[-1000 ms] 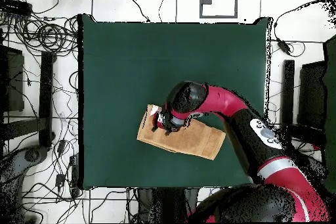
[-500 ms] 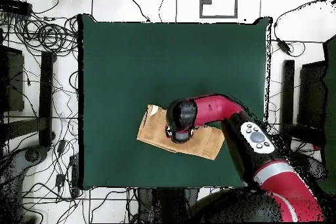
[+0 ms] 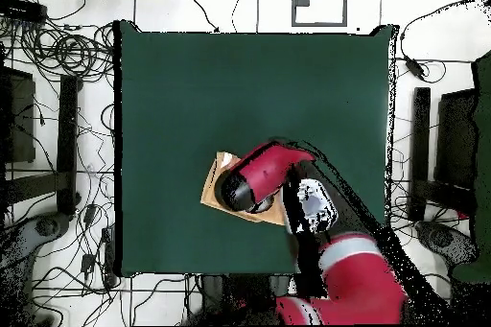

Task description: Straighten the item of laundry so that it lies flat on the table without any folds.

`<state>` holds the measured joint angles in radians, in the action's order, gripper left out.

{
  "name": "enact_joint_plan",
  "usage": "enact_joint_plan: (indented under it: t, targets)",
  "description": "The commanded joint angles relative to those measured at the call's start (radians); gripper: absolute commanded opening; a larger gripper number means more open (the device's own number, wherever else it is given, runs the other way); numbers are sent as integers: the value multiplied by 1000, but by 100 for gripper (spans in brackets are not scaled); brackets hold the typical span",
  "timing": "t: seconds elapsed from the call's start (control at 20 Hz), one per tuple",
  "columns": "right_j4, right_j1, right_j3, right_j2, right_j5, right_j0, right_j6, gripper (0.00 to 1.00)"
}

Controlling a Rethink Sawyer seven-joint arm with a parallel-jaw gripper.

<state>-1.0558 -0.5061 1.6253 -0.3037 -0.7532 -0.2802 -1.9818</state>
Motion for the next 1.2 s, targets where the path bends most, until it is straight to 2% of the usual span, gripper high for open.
enact_joint_plan:
  t: [0.05,0.1,0.25,0.3,0.35,0.4,0.5,0.6,0.75,0.85,0.9,0.95,1.0,1.1,1.2]
  targets:
    - [-559,29,-139,230,197,368,-731,100]
    - [-598,37,-161,236,171,393,-763,100]
    - [-586,45,-199,223,149,391,-742,100]
    - [-489,47,-215,189,172,335,-639,100]
    - [-438,51,-219,162,185,297,-577,100]
    - [-327,62,-228,93,204,205,-426,100]
    - [-274,92,-252,12,234,117,-252,100]
    - [-270,120,-282,-29,260,77,-149,100]
    - [-261,148,-311,-42,253,62,-111,100]
    - [-145,176,-313,-85,165,5,-40,100]
    - [6,220,-311,-150,45,-75,54,100]
    - [64,240,-312,-172,-10,-101,86,100]
    - [179,279,-309,-211,-114,-152,123,100]
    - [326,338,-310,-260,-255,-209,176,100]
    - [426,373,-309,-281,-340,-234,196,100]
